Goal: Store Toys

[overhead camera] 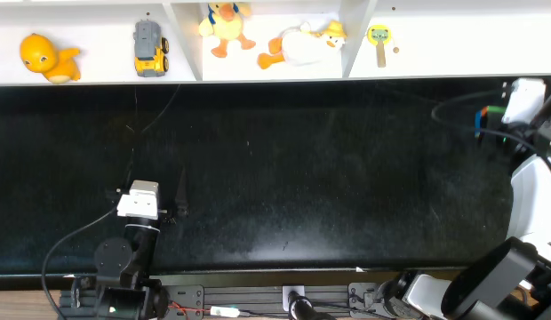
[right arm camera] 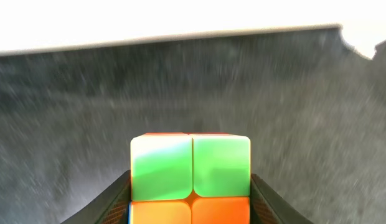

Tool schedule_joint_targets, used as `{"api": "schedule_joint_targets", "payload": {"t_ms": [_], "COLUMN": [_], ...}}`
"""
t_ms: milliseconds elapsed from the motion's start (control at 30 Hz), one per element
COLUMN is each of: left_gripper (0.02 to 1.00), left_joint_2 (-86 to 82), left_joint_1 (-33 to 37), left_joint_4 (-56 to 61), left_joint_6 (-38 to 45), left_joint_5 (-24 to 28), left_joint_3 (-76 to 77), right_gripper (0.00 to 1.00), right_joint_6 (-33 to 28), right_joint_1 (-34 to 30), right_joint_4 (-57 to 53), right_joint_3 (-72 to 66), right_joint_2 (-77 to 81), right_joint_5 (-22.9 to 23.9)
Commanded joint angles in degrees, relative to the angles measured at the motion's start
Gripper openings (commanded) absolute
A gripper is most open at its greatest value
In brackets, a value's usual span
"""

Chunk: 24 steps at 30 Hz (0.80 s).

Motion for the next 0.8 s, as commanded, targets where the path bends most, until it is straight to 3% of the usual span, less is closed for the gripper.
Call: {"api": "schedule_joint_targets", "payload": {"t_ms": [33, 800], "left_gripper": [0.998, 0.998], "left_joint_2": [-0.6, -0.6], "left_joint_1": [-0.2, -0.2], "left_joint_4": [-0.2, -0.2], "left_joint_6": [0.9, 0.9], "left_joint_5": [-0.3, -0.2], "left_joint_3": [-0.1, -0.1], "right_gripper": [0.439, 0.435], "right_joint_6": [4.3, 6.0], "right_joint_1": [2.9, 9.0], "right_joint_4": [0.9, -3.2], "right_joint_3": [6.8, 31.8], "right_joint_2": [0.5, 21.9], "right_joint_5": [-0.3, 1.6]}}
